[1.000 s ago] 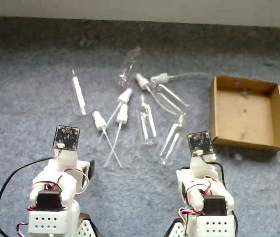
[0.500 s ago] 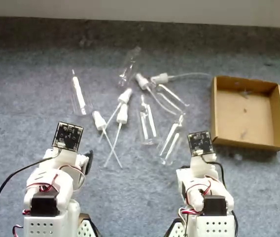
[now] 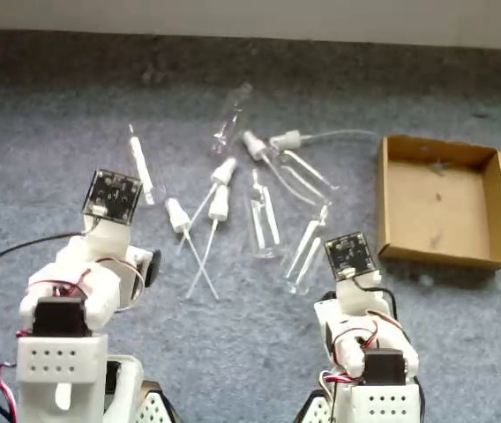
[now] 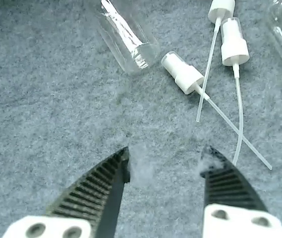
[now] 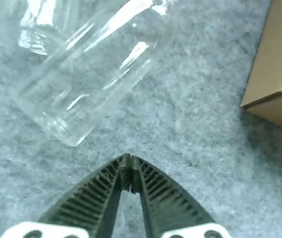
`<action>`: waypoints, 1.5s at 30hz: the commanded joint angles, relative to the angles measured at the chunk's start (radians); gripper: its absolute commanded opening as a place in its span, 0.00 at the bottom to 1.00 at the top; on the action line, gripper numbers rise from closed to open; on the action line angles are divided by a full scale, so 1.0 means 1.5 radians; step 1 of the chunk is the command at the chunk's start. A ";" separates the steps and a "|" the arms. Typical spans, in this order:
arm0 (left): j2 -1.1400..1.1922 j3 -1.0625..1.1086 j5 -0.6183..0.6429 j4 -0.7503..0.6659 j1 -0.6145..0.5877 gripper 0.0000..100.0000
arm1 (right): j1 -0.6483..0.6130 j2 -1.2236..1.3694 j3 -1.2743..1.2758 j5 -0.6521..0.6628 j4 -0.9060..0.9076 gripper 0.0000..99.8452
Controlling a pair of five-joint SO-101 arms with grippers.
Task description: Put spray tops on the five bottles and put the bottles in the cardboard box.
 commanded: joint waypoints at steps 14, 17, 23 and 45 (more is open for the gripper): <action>0.363 -0.293 0.002 0.008 0.012 0.19 | 0.092 -0.008 0.033 0.093 0.040 0.01; 0.440 -0.374 0.002 0.056 0.011 0.19 | 0.092 -0.007 0.034 0.093 0.040 0.02; 0.604 -0.572 0.056 0.141 0.007 0.19 | 0.095 -0.007 0.031 0.093 0.040 0.08; 1.228 -1.237 0.260 0.329 -0.052 0.19 | 0.093 -0.007 0.029 0.095 0.044 0.08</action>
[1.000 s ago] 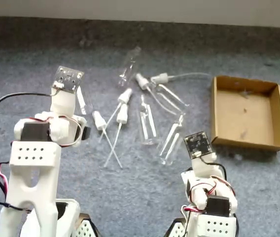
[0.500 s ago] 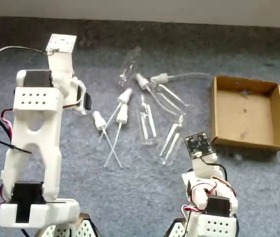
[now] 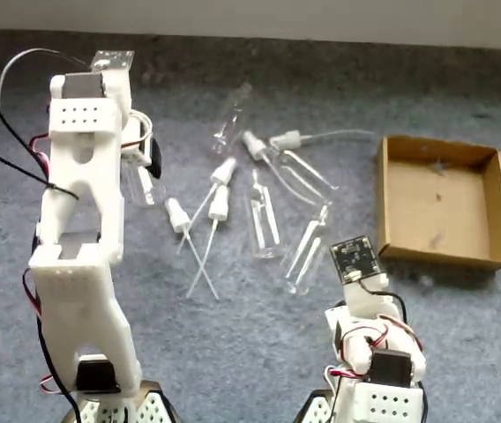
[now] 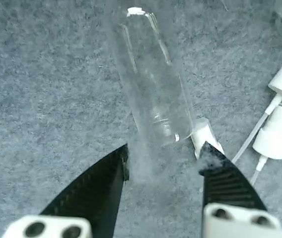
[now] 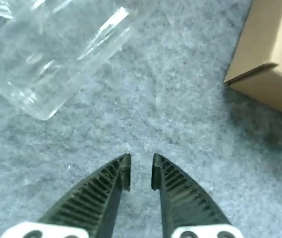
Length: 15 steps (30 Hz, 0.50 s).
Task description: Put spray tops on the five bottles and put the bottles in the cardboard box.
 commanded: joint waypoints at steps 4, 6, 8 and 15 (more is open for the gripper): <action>0.076 -0.137 0.129 0.014 -0.025 0.19 | 0.007 -0.007 0.029 0.008 0.006 0.08; 0.086 -0.144 0.142 0.014 -0.024 0.19 | 0.007 -0.007 0.030 0.008 0.006 0.08; 0.093 -0.146 0.187 0.013 -0.027 0.19 | 0.007 -0.007 0.031 0.008 0.006 0.08; 0.116 -0.146 0.213 0.009 -0.025 0.19 | 0.010 -0.007 0.032 0.007 0.002 0.08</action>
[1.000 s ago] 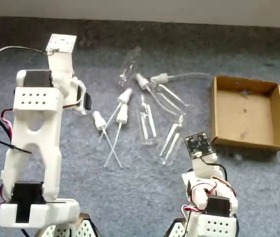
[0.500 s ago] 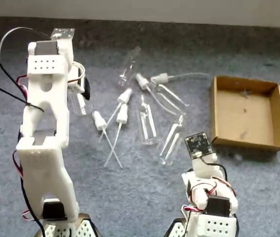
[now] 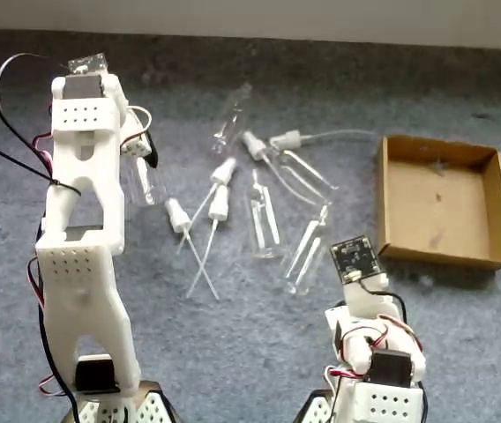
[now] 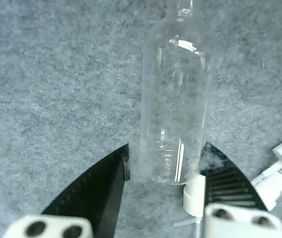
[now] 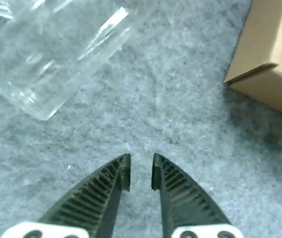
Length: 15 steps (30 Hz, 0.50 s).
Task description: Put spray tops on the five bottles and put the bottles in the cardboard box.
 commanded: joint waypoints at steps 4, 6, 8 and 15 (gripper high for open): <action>0.010 -0.029 0.013 0.009 -0.008 0.20 | 0.010 -0.007 0.032 0.007 0.001 0.08; 0.011 -0.029 0.012 0.009 -0.004 0.26 | 0.010 -0.008 0.032 0.007 -0.001 0.08; 0.012 -0.029 0.014 0.009 -0.004 0.34 | 0.010 -0.008 0.033 0.007 -0.001 0.08; 0.013 -0.028 0.016 0.006 -0.006 0.36 | 0.011 -0.008 0.034 0.007 -0.010 0.08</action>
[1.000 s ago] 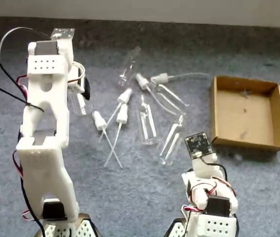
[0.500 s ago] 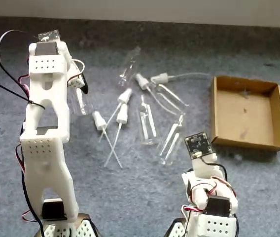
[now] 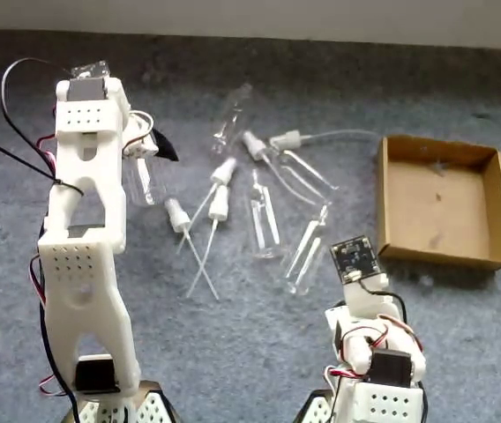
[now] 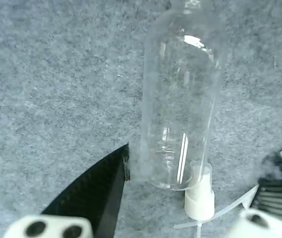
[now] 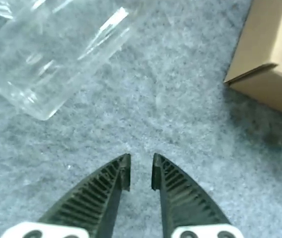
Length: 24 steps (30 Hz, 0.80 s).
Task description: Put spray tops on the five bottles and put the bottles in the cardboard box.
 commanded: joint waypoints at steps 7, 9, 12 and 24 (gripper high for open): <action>-0.004 -0.024 0.033 -0.031 -0.004 0.33 | 0.011 -0.008 0.035 0.007 -0.010 0.08; 0.008 -0.026 0.033 -0.031 -0.004 0.33 | 0.011 -0.008 0.036 0.006 -0.011 0.08; 0.056 -0.028 0.033 -0.036 -0.004 0.33 | 0.011 -0.008 0.037 0.005 -0.011 0.08; 0.166 -0.152 0.032 -0.034 -0.008 0.25 | 0.011 -0.008 0.038 0.004 -0.012 0.08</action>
